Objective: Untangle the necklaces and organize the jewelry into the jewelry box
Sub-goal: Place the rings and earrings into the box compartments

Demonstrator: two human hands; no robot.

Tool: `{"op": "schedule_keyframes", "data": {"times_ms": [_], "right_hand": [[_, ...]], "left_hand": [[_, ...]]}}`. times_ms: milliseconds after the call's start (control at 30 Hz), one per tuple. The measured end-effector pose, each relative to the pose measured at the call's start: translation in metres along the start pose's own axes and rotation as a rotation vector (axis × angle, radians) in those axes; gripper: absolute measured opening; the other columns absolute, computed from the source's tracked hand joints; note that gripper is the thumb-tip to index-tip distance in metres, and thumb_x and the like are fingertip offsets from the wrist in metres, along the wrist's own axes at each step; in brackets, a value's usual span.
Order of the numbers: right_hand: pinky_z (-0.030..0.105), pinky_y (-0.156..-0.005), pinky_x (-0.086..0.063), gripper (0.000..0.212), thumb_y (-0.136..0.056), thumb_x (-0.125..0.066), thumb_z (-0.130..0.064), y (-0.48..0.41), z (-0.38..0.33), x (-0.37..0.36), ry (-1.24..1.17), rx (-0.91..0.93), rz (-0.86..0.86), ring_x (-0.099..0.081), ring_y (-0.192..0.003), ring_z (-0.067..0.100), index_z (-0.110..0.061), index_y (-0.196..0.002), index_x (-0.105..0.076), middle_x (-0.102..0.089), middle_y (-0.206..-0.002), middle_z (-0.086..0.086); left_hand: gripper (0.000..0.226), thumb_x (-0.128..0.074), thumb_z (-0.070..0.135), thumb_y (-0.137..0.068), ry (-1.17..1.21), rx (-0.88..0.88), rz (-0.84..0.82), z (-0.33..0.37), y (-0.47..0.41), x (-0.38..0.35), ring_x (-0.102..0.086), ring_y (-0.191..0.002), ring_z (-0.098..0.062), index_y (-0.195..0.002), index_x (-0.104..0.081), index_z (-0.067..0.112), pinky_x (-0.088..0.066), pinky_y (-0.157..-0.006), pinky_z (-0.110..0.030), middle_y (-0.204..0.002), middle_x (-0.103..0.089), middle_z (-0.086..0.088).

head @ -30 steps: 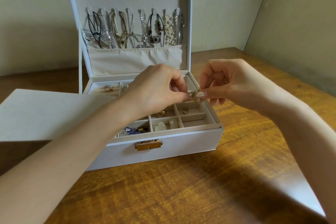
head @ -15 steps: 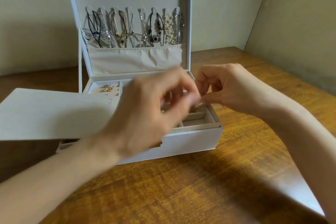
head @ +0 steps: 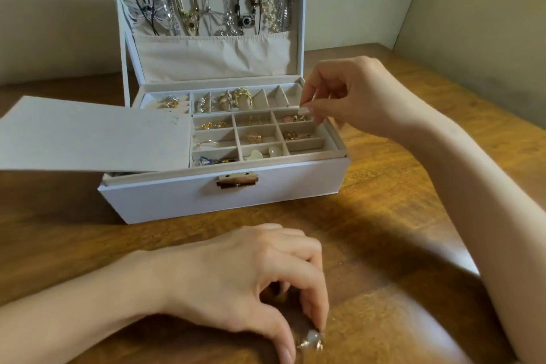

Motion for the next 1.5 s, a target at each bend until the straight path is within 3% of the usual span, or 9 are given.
{"op": "schedule_keyframes", "data": {"times_ms": [233,400,567,700,867,967,1033,1233,1500], "right_hand": [[0.027,-0.062,-0.051,0.01,-0.08,-0.069,-0.009,0.001,0.0,-0.004,0.034,-0.007,-0.007,-0.055,-0.055,0.007,-0.019,-0.08,-0.067,-0.066,-0.066,-0.003],[0.025,-0.06,-0.05,0.008,-0.081,-0.069,-0.01,0.001,0.0,-0.006,0.039,-0.011,-0.011,-0.058,-0.057,0.009,-0.018,-0.082,-0.067,-0.067,-0.067,-0.002],[0.008,-0.053,-0.038,0.007,-0.081,-0.069,-0.01,0.002,-0.005,-0.005,0.04,0.01,0.011,-0.051,-0.052,-0.002,-0.017,-0.082,-0.067,-0.064,-0.065,-0.008],[0.011,-0.054,-0.037,0.005,-0.079,-0.071,-0.01,0.004,-0.009,-0.01,-0.018,0.029,-0.013,-0.05,-0.054,0.001,-0.014,-0.082,-0.069,-0.065,-0.064,-0.002],[0.015,-0.054,-0.04,0.006,-0.078,-0.074,-0.014,0.004,-0.014,-0.017,-0.176,0.047,-0.085,-0.053,-0.054,0.005,-0.016,-0.08,-0.069,-0.066,-0.063,0.001],[0.028,-0.054,-0.046,0.004,-0.08,-0.071,-0.013,0.006,-0.021,-0.019,-0.402,0.031,-0.141,-0.057,-0.058,0.02,-0.013,-0.082,-0.067,-0.066,-0.069,0.012],[0.028,-0.053,-0.048,0.013,-0.083,-0.062,-0.017,0.008,-0.024,-0.021,-0.583,0.006,-0.175,-0.059,-0.057,0.018,-0.007,-0.09,-0.066,-0.066,-0.068,0.007],[0.03,-0.066,-0.057,0.028,-0.083,-0.059,-0.012,0.01,-0.032,-0.035,-0.78,-0.042,-0.208,-0.068,-0.074,0.025,-0.001,-0.108,-0.059,-0.069,-0.089,0.024],[0.025,-0.06,-0.057,0.019,-0.069,-0.069,-0.005,0.011,-0.036,-0.036,-0.746,-0.046,-0.083,-0.066,-0.061,0.018,0.006,-0.083,-0.063,-0.068,-0.073,0.019]], "left_hand": [[0.022,-0.08,0.017,-0.074,0.049,-0.007,-0.06,0.004,0.002,-0.009,-0.046,-0.071,0.002,-0.082,-0.063,0.028,-0.039,-0.067,-0.019,-0.081,-0.061,0.01],[0.024,-0.08,0.018,-0.073,0.12,0.003,-0.122,0.005,0.001,-0.012,-0.048,-0.072,0.001,-0.081,-0.061,0.029,-0.041,-0.068,-0.02,-0.081,-0.061,0.009],[0.015,-0.076,0.027,-0.077,0.127,-0.022,-0.141,0.005,-0.002,-0.012,-0.049,-0.078,-0.009,-0.079,-0.062,0.023,-0.036,-0.072,-0.013,-0.086,-0.053,0.011],[0.014,-0.074,0.02,-0.08,0.265,0.006,-0.009,0.0,-0.005,0.0,-0.049,-0.075,-0.014,-0.078,-0.061,0.015,-0.041,-0.065,-0.018,-0.087,-0.049,0.006],[0.018,-0.071,0.02,-0.077,0.379,0.04,0.331,-0.001,-0.011,0.048,-0.059,-0.061,-0.011,-0.079,-0.06,0.006,-0.051,-0.059,-0.025,-0.074,-0.061,-0.004],[0.025,-0.07,0.023,-0.069,0.406,0.112,0.561,-0.013,-0.012,0.085,-0.058,-0.056,-0.011,-0.082,-0.058,0.005,-0.052,-0.051,-0.024,-0.07,-0.061,-0.007],[0.026,-0.071,0.02,-0.066,0.39,0.177,0.663,-0.028,-0.01,0.104,-0.062,-0.058,-0.012,-0.083,-0.06,0.003,-0.052,-0.053,-0.022,-0.069,-0.064,-0.004],[0.016,-0.067,-0.002,-0.074,0.415,0.271,0.769,-0.051,0.004,0.122,-0.072,-0.073,-0.015,-0.084,-0.067,0.01,-0.055,-0.066,-0.018,-0.083,-0.071,-0.007],[0.014,-0.069,0.007,-0.07,0.408,0.303,0.772,-0.056,0.008,0.127,-0.07,-0.065,-0.014,-0.083,-0.066,0.009,-0.056,-0.059,-0.02,-0.072,-0.07,-0.004]]}}
Point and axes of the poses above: each hand's wrist, its own y-axis away from the middle knuckle, its own x-axis out of the back of the hand, z = x × y, the point moved 6 cm from there along -y, towards the middle knuckle
